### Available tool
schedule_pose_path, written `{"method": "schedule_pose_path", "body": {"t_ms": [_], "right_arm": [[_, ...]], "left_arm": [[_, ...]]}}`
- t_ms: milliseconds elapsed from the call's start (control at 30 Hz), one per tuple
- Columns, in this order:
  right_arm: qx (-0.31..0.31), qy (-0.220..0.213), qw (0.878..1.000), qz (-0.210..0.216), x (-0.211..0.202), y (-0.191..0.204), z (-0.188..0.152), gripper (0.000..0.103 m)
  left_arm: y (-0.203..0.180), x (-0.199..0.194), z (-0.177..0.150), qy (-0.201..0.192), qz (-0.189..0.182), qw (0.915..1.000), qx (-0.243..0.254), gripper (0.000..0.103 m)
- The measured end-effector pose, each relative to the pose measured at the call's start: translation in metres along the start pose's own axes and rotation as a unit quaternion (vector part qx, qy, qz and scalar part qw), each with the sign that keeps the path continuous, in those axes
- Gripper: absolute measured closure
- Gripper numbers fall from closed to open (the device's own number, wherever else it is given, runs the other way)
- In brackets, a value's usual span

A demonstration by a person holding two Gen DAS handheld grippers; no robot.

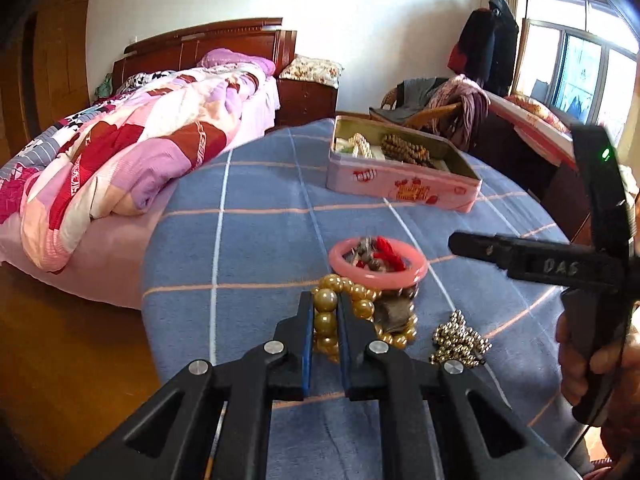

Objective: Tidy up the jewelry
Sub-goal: 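Lower the left tool onto the gold bead strand and close, then lift the gold beads with the left tool while the right tool grasps the pink bangle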

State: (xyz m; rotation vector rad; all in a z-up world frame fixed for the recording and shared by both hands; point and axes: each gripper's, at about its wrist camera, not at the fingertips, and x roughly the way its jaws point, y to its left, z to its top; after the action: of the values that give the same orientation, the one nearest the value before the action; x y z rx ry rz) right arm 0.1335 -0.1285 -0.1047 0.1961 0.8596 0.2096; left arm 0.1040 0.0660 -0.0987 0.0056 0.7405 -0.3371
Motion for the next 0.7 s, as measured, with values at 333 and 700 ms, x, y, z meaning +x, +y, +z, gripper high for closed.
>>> {"method": "schedule_pose_path", "body": {"t_ms": [333,700], "right_arm": [[-0.009,0.021,0.998,0.056,0.021,0.026,0.015,0.002],[-0.115,0.069,0.99,0.032,0.066,0.083,0.009,0.002]], "left_arm": [[-0.002,-0.009,0.004,-0.014,-0.014,0.9997,0.016,0.093],[0.012,-0.028,0.0,-0.025,-0.001,0.9996,0.015,0.094]]}}
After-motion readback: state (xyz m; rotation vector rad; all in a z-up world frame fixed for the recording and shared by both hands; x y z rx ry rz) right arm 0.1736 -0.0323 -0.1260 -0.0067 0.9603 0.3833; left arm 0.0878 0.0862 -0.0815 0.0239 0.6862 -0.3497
